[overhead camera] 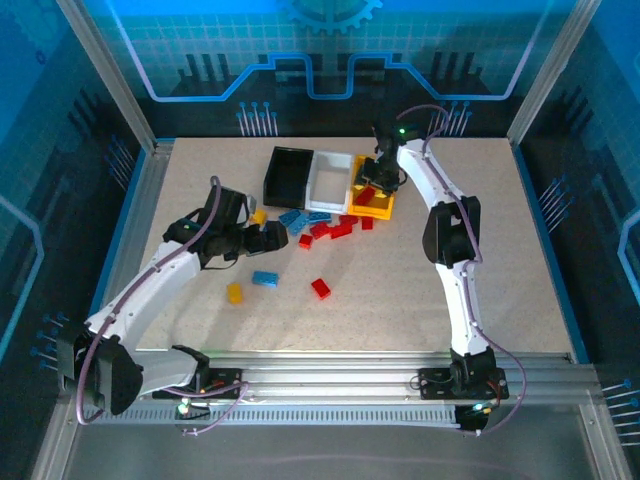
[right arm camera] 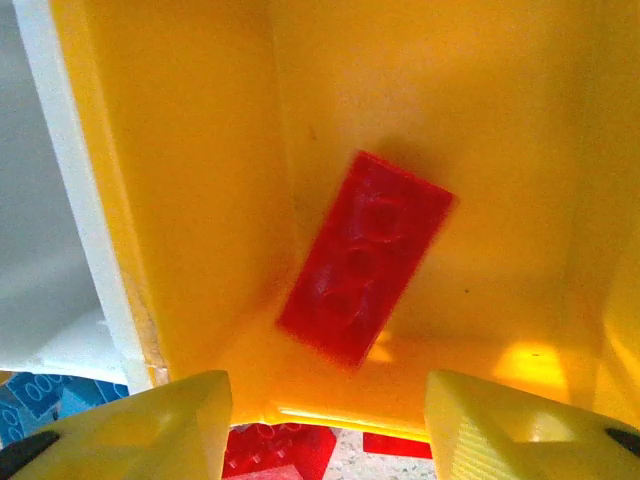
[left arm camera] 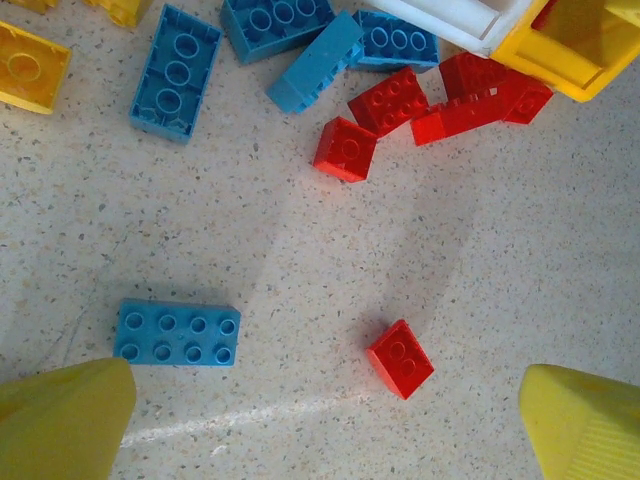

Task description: Sort the legos into containers by color

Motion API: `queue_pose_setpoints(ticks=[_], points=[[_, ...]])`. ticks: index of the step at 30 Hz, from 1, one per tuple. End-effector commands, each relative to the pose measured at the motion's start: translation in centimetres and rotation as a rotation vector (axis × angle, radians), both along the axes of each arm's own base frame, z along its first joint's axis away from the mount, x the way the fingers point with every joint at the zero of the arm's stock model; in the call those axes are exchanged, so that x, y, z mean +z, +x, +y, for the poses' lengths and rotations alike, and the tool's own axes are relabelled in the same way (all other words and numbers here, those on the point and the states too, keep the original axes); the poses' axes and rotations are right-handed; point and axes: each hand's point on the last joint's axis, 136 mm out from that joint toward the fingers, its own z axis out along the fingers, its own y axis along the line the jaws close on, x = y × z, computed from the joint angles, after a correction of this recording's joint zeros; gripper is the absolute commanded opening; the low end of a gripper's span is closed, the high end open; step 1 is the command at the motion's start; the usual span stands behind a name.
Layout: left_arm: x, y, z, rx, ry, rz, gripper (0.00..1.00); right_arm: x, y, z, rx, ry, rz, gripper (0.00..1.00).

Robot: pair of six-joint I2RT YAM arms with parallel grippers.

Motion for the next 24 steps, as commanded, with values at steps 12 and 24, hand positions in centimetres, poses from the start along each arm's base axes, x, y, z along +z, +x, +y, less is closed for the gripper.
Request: queue_pose_setpoints(ticks=[12,24], points=[[-2.1,0.7,-0.8,-0.011,-0.015,0.043,0.99,5.7,-9.8,-0.4,0.127,-0.113,-0.095,0.62],[-2.5,1.4,-1.3,-0.019,-0.022,0.058,0.99,-1.2,-13.2,0.5,0.227,-0.185,-0.025,0.69]])
